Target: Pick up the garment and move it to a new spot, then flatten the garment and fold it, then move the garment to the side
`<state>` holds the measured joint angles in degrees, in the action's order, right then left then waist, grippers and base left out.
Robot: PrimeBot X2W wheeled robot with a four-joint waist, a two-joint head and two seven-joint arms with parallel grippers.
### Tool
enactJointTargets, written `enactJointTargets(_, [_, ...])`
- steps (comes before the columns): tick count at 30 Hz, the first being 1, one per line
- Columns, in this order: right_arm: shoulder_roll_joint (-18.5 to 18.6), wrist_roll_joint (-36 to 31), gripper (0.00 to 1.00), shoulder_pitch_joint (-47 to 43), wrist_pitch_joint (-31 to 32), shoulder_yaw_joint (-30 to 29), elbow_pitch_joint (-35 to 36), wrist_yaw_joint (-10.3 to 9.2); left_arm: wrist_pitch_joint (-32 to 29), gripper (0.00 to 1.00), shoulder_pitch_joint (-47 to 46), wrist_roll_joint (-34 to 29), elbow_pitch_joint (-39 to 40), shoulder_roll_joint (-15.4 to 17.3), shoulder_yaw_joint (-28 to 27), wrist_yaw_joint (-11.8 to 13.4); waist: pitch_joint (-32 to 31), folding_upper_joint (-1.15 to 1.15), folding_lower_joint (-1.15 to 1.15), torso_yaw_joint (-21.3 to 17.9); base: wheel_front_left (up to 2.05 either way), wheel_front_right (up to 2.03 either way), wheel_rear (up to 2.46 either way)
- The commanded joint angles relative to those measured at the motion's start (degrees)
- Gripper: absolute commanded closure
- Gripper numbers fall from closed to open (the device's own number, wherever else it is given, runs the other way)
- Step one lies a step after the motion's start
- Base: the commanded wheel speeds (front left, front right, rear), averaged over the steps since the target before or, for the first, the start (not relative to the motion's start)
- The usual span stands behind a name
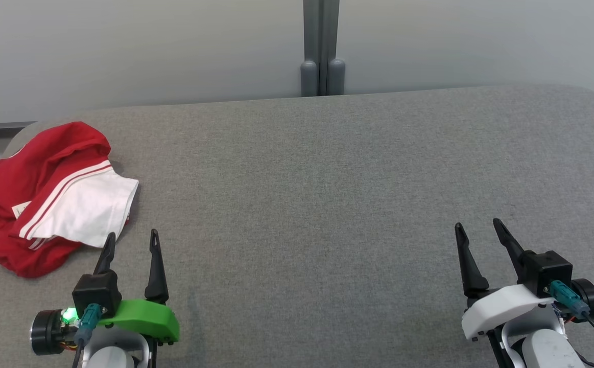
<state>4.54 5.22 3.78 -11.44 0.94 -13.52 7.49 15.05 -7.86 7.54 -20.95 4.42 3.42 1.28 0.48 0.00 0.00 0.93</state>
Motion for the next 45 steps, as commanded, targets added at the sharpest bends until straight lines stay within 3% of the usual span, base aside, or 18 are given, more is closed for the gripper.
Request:
enactJointTargets(1, [0.1, -0.1, 0.00, -0.6, 0.1, 0.0, 0.0, 0.00, 0.2, 0.00, 0.0, 0.4, -0.1, 0.4, 0.0, 0.1, 0.0, 0.00, 0.00, 0.0, 0.00, 0.00, 0.00])
enactJointTargets(13, [-0.2, 0.2, 0.00, -0.9, 0.1, -0.3, 0.2, 0.00, 0.2, 0.00, 0.1, 1.3, -0.4, 0.5, 0.3, 0.2, -0.1, 0.00, 0.00, 0.2, 0.00, 0.00, 0.00])
enactJointTargets(20, [-0.5, 0.7, 0.00, -0.6, -0.1, 0.2, 0.0, 0.00, 0.2, 0.00, -0.7, 1.4, -0.3, 0.8, 0.3, 0.4, 0.2, 0.00, 0.00, 2.5, 0.00, 0.00, 0.00])
enactJointTargets(45, [-0.6, 1.7, 0.00, -1.0, -0.7, 1.3, -1.3, 0.00, 0.1, 0.00, 1.1, 3.3, 1.4, 3.3, -1.8, 2.2, 0.0, 0.00, 0.00, 20.8, 0.00, 0.00, 0.00])
